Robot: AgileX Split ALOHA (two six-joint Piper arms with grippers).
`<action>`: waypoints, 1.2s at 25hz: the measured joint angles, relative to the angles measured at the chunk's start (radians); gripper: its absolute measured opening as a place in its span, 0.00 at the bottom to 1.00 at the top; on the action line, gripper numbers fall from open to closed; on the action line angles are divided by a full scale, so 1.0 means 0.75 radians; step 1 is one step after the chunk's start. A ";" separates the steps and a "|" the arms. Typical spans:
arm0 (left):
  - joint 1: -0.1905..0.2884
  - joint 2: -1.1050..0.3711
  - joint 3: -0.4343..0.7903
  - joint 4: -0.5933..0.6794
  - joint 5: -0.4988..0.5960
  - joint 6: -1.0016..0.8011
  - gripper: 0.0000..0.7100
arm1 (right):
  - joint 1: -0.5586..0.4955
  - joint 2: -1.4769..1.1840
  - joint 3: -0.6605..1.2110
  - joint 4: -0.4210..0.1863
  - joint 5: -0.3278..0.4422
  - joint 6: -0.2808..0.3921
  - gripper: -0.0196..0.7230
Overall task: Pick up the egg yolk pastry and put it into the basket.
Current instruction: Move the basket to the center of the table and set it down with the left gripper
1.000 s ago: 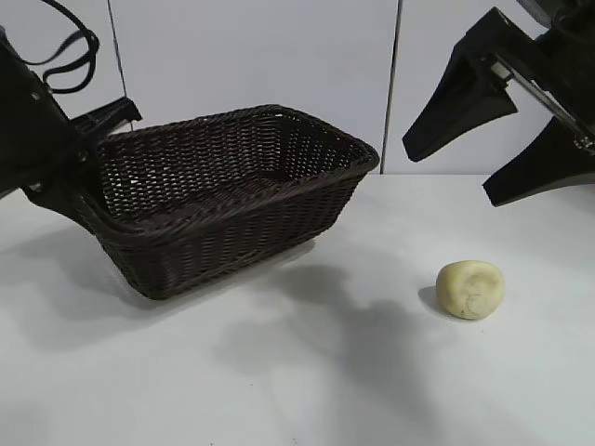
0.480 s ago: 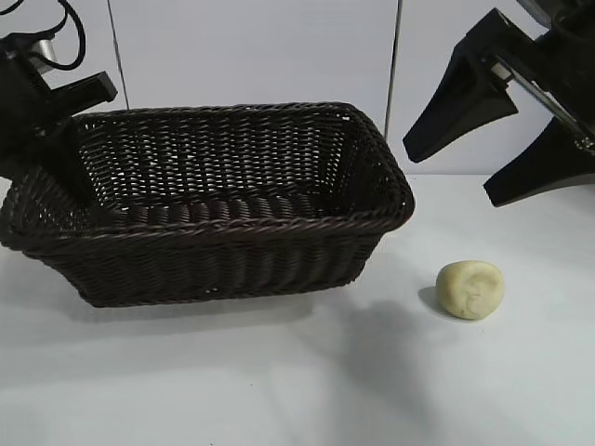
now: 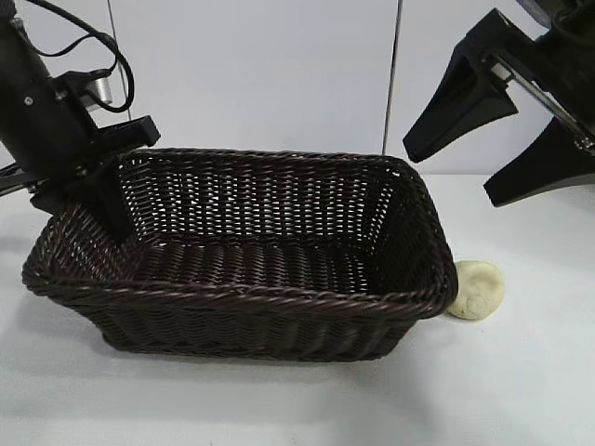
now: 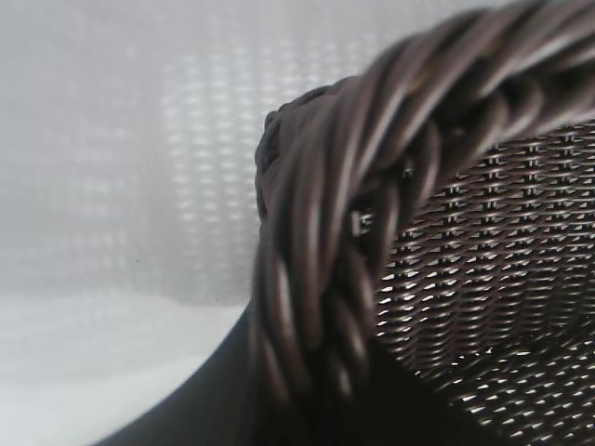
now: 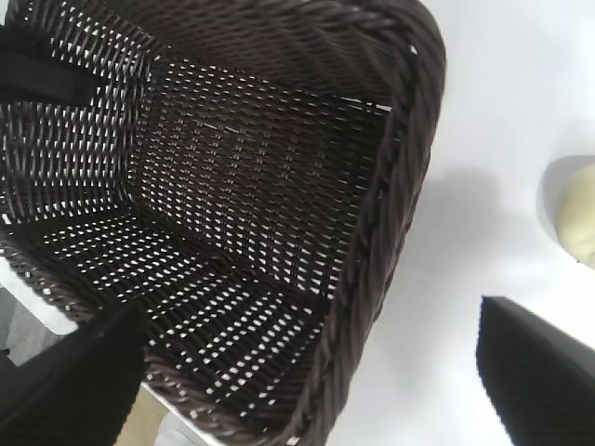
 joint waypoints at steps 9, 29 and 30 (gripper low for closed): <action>0.000 0.068 0.000 0.004 -0.044 0.000 0.14 | 0.000 0.000 0.000 -0.001 0.000 0.000 0.96; 0.003 0.027 -0.028 0.011 -0.024 -0.004 0.86 | 0.000 0.000 0.000 -0.002 0.000 0.000 0.96; 0.003 0.014 -0.041 0.022 -0.009 -0.004 0.86 | 0.000 0.000 0.000 -0.002 0.000 0.000 0.96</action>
